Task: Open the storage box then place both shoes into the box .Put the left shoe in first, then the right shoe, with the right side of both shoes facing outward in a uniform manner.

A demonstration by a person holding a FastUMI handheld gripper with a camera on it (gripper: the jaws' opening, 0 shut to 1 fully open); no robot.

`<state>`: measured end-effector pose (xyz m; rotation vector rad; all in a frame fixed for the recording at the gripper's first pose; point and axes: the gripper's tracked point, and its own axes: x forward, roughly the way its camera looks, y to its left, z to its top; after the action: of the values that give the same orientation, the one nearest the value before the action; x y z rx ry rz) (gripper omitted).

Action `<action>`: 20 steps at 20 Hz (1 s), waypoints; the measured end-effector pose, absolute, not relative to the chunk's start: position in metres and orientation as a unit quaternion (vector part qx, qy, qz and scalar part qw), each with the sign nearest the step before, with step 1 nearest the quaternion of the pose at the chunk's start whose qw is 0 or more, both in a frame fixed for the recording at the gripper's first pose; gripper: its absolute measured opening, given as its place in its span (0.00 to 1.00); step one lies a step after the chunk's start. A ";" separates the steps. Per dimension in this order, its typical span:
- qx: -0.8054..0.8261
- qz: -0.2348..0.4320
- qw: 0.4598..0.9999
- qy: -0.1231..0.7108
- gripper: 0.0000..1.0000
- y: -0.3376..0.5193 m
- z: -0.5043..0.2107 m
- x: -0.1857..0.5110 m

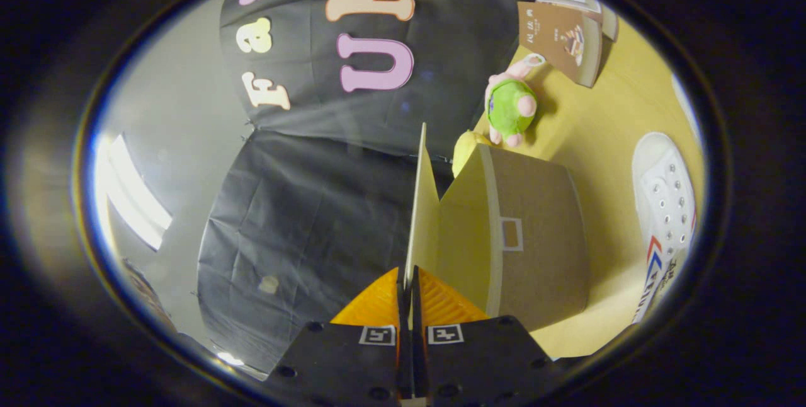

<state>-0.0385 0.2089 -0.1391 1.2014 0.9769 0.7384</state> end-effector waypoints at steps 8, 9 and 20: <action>0.504 0.335 0.667 0.435 0.03 0.227 -0.097 -0.036; 0.502 0.336 0.668 0.435 0.03 0.231 -0.092 -0.036; 0.444 0.384 0.702 0.404 0.03 0.317 -0.027 -0.045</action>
<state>-0.0450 0.3167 -0.0268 0.9872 0.8996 0.8536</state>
